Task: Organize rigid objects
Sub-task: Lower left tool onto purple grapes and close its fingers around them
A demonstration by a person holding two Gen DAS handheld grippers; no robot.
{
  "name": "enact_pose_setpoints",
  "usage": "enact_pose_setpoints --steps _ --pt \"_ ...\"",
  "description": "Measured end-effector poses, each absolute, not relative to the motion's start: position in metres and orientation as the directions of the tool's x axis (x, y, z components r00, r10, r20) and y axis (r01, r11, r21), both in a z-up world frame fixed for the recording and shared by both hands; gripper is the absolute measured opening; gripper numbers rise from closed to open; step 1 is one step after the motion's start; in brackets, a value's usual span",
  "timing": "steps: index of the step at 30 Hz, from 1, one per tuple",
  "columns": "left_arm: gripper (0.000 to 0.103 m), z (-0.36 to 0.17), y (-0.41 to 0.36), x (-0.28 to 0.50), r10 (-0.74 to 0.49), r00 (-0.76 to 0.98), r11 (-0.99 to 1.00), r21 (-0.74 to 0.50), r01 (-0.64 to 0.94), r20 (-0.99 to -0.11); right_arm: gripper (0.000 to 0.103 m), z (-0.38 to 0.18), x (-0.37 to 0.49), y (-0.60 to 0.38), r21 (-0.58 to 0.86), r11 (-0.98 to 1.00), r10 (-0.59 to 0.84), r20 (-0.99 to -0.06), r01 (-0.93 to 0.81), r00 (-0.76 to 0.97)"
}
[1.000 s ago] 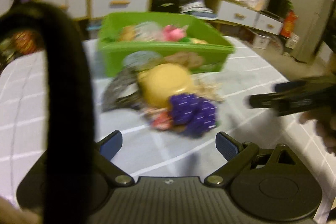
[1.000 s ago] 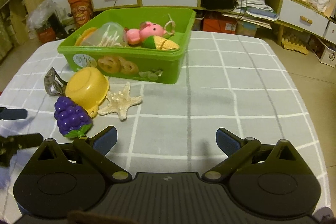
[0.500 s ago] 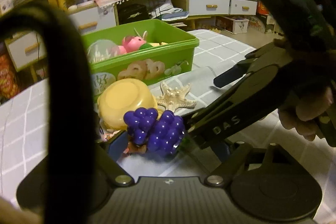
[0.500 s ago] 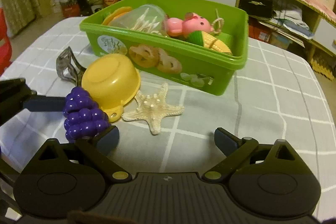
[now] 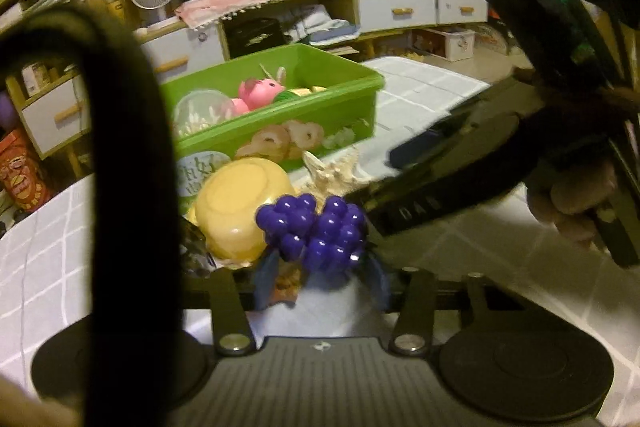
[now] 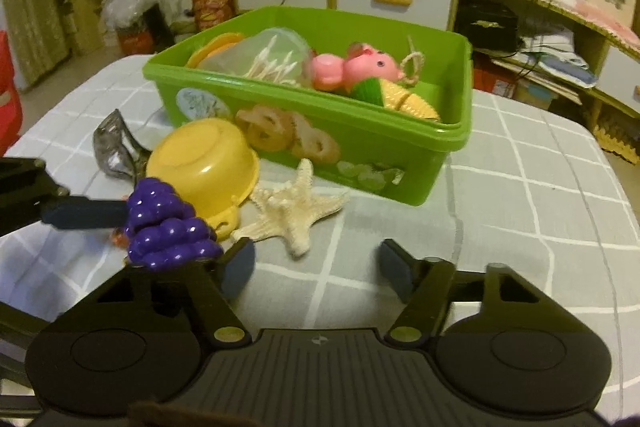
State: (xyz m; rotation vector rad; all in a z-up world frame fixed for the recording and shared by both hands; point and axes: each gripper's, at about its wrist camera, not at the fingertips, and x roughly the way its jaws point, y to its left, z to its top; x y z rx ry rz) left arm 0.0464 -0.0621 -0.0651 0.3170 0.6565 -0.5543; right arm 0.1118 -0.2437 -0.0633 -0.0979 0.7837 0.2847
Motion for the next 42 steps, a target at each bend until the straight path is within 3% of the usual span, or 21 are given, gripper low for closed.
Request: enact_pose_setpoints --steps 3,9,17,25,27,30,42 --pt "0.015 -0.067 -0.062 0.038 -0.38 0.666 0.792 0.146 0.593 -0.642 0.046 -0.061 0.115 -0.244 0.01 0.958 0.211 -0.706 -0.288 0.676" --pt "0.015 -0.068 -0.052 0.032 -0.38 0.684 0.8 0.15 0.581 -0.623 0.034 -0.059 0.114 -0.248 0.014 0.962 0.203 -0.71 -0.274 0.675" --pt "0.019 -0.068 -0.052 0.028 -0.366 0.703 0.81 0.163 0.563 -0.61 0.033 -0.059 0.11 -0.265 0.011 0.975 0.16 -0.725 -0.221 0.67" --pt "0.035 -0.064 -0.071 0.046 -0.368 0.701 0.816 0.149 0.558 -0.611 0.055 -0.06 0.115 -0.271 0.039 0.974 0.18 -0.727 -0.222 0.663" --pt "0.039 -0.065 -0.073 0.053 -0.369 0.694 0.818 0.139 0.559 -0.618 0.066 -0.061 0.117 -0.266 0.042 0.97 0.193 -0.727 -0.237 0.659" --pt "0.041 -0.065 -0.076 0.06 -0.384 0.679 0.815 0.115 0.567 -0.626 0.073 -0.063 0.121 -0.256 0.041 0.964 0.209 -0.727 -0.263 0.654" --pt "0.038 -0.062 -0.061 0.058 -0.389 0.671 0.844 0.047 0.534 -0.631 0.079 -0.065 0.135 -0.247 0.035 0.961 0.215 -0.717 -0.275 0.663"
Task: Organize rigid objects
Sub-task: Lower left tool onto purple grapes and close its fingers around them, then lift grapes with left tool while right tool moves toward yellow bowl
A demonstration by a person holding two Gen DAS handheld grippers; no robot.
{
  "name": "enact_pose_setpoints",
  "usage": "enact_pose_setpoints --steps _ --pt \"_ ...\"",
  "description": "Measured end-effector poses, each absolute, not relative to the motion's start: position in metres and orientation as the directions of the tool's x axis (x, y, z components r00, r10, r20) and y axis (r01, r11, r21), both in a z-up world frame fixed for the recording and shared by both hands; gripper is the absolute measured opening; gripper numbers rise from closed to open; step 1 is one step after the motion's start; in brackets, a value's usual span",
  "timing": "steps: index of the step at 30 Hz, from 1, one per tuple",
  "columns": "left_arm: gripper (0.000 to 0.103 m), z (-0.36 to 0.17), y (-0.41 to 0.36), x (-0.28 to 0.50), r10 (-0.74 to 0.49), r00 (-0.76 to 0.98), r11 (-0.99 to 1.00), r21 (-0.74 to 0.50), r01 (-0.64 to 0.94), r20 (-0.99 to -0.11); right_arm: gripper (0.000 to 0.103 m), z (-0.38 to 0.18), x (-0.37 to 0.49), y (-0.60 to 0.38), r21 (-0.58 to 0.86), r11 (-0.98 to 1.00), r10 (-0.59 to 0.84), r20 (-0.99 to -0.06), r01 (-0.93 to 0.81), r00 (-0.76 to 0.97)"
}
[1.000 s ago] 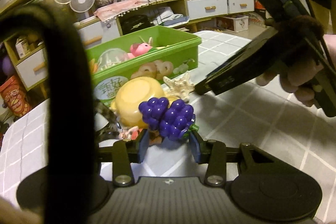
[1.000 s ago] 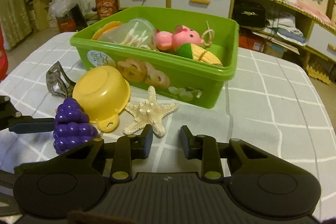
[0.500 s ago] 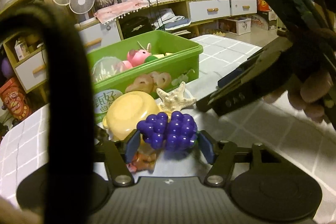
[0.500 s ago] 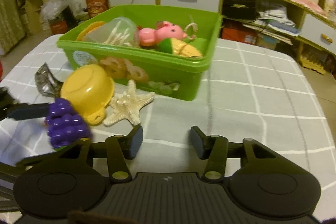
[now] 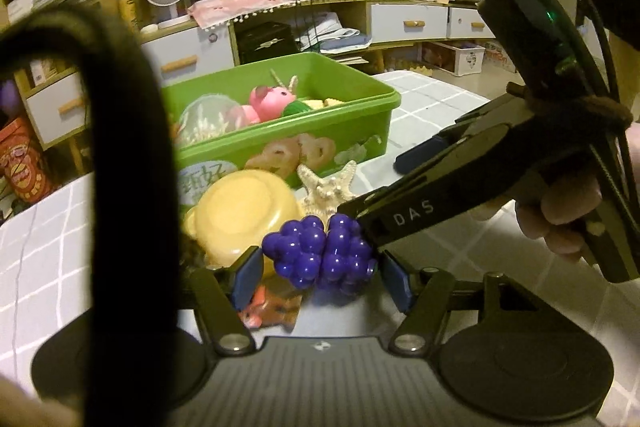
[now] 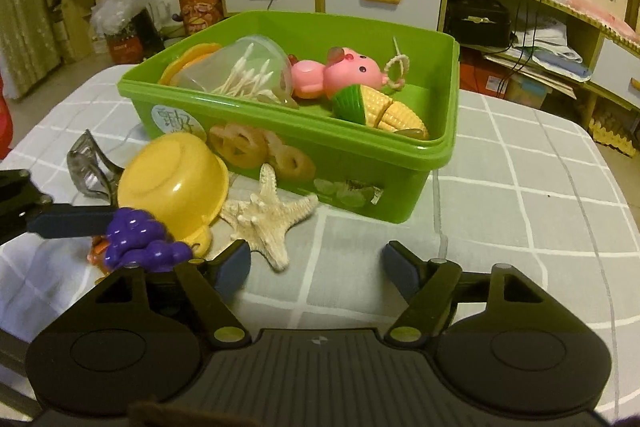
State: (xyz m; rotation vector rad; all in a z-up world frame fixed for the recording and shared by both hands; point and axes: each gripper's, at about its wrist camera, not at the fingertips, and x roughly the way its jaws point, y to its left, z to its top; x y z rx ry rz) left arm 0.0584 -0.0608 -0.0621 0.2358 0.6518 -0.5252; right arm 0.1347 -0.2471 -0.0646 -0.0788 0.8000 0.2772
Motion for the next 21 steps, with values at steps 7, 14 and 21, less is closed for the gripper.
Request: enact_pose_setpoints --steps 7,14,21 --pt "0.038 -0.058 -0.037 0.05 -0.401 0.66 0.854 0.002 0.52 -0.635 0.078 -0.063 0.134 -0.234 0.044 0.936 0.274 -0.715 -0.35 0.643" --pt "0.031 -0.054 -0.024 0.04 -0.422 0.643 0.845 -0.02 0.534 -0.639 0.08 -0.065 0.137 -0.227 0.032 0.939 0.264 -0.703 -0.341 0.661" --pt "0.031 -0.056 -0.022 0.032 -0.434 0.633 0.836 -0.024 0.549 -0.641 0.042 -0.06 0.129 -0.218 0.039 0.917 0.31 -0.698 -0.398 0.646"
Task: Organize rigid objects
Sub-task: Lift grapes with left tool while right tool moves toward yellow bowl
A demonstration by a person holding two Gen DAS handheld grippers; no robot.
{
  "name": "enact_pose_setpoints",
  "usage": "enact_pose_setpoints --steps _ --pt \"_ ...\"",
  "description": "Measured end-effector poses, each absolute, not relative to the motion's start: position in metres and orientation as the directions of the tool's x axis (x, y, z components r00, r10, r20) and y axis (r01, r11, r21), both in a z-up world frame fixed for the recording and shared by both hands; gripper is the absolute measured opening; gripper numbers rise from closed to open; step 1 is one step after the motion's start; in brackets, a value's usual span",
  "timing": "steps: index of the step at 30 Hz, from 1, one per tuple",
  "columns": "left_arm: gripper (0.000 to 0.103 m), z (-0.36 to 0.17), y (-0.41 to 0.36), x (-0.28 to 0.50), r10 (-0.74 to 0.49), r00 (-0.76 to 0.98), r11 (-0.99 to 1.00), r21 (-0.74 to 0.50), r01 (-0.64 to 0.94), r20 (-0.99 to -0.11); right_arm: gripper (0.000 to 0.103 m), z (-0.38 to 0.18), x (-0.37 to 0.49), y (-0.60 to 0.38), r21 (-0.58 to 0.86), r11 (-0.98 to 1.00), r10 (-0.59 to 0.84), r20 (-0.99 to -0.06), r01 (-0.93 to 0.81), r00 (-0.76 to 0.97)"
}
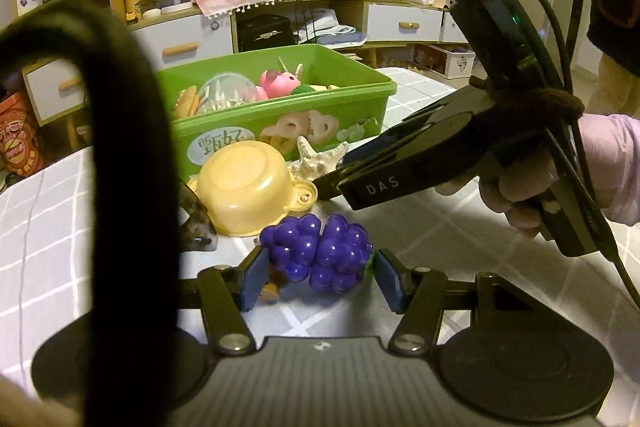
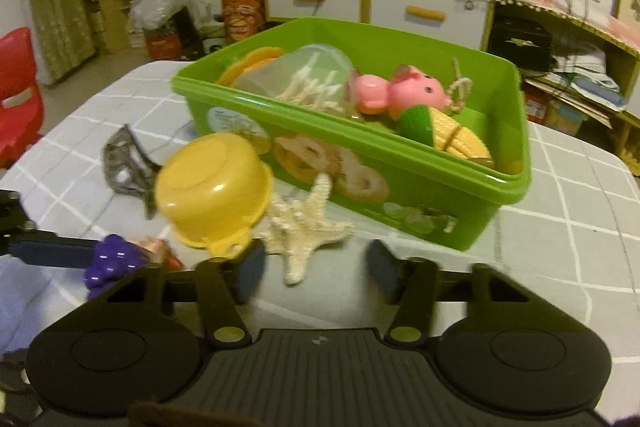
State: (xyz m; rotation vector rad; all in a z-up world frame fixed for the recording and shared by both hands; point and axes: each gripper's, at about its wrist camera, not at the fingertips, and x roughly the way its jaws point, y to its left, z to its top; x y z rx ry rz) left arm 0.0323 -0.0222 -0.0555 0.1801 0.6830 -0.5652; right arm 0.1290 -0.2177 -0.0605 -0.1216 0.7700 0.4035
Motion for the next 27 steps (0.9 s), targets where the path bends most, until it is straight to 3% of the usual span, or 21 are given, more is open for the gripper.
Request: enact_pose_setpoints --steps 3,8,25,27 --pt "0.031 -0.054 -0.021 0.031 -0.434 0.629 0.836 -0.027 0.549 -0.645 0.03 -0.059 0.124 -0.21 -0.009 0.919 0.272 -0.708 -0.393 0.651" --pt "0.031 -0.057 -0.018 0.027 -0.424 0.631 0.836 -0.014 0.548 -0.65 0.028 -0.056 0.12 -0.217 -0.024 0.928 0.237 -0.732 -0.373 0.638" --pt "0.029 -0.061 0.012 0.009 -0.365 0.643 0.865 0.01 0.502 -0.673 0.028 -0.057 0.081 -0.287 0.03 0.961 0.206 -0.746 -0.276 0.634" --pt "0.027 -0.065 0.015 0.008 -0.35 0.643 0.871 0.016 0.49 -0.681 0.032 -0.057 0.077 -0.294 0.046 0.962 0.213 -0.744 -0.27 0.633"
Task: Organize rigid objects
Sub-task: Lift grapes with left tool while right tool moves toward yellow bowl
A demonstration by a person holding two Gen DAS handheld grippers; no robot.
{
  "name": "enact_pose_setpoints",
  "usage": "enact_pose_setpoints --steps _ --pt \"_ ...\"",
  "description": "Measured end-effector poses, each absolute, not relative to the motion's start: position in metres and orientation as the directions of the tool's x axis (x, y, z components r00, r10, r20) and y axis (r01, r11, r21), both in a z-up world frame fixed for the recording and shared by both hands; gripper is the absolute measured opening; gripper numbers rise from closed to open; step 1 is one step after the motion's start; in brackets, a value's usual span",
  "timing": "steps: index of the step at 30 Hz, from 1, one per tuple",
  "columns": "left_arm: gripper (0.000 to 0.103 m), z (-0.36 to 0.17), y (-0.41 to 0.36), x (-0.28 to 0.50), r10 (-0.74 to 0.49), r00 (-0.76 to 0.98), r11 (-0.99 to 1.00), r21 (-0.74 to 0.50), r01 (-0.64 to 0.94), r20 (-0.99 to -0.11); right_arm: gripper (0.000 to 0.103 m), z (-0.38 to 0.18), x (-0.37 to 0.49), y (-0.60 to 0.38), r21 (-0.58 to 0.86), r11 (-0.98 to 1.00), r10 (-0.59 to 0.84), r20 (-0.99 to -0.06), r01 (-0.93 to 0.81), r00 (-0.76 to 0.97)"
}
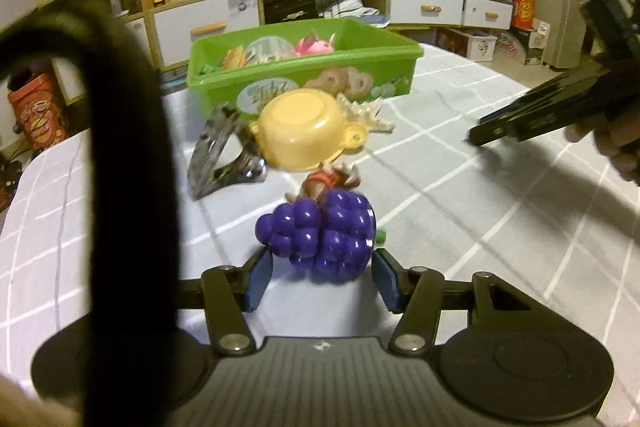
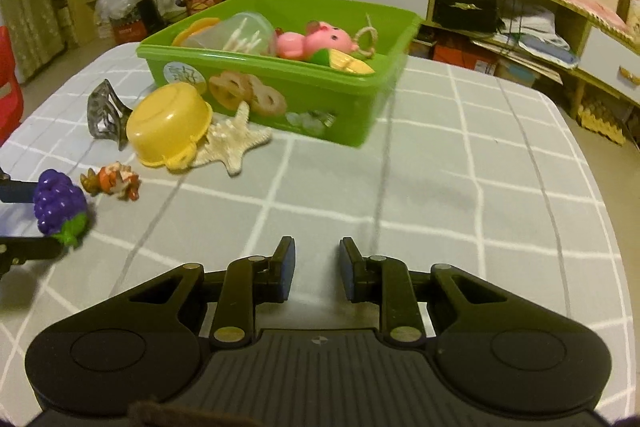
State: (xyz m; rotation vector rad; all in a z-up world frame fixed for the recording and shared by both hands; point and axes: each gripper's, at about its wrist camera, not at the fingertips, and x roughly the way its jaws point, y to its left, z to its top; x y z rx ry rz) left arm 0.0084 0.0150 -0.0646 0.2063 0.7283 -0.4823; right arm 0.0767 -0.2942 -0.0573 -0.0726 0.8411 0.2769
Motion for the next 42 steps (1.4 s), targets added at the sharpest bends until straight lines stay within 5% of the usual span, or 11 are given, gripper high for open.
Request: enact_pose_setpoints --steps 2,6,11,23,28,37,42 --pt "0.027 -0.068 0.019 0.007 -0.349 0.643 0.875 0.008 0.484 -0.681 0.036 -0.058 0.072 -0.3 0.061 0.961 0.226 -0.739 -0.271 0.635" --pt "0.037 -0.069 0.022 0.005 -0.364 0.646 0.873 -0.003 0.488 -0.671 0.075 -0.064 0.062 -0.306 0.046 0.957 0.227 -0.735 -0.287 0.639" --pt "0.058 -0.072 0.02 0.01 -0.344 0.662 0.885 0.005 0.465 -0.666 0.08 -0.067 0.058 -0.302 0.023 0.955 0.22 -0.72 -0.294 0.658" --pt "0.063 -0.072 0.022 0.037 -0.352 0.658 0.92 -0.118 0.373 -0.666 0.085 -0.071 0.086 -0.256 0.016 0.944 0.251 -0.684 -0.33 0.685" --pt "0.039 -0.069 0.023 0.044 -0.346 0.66 0.928 -0.14 0.345 -0.667 0.085 -0.071 0.104 -0.236 0.008 0.943 0.251 -0.672 -0.332 0.697" --pt "0.038 -0.07 0.026 0.049 -0.353 0.657 0.926 -0.152 0.345 -0.666 0.085 -0.073 0.126 -0.211 0.013 0.944 0.256 -0.661 -0.33 0.705" --pt "0.038 -0.071 0.03 0.048 -0.356 0.659 0.923 -0.142 0.357 -0.663 0.071 -0.07 0.128 -0.199 -0.002 0.937 0.261 -0.66 -0.349 0.704"
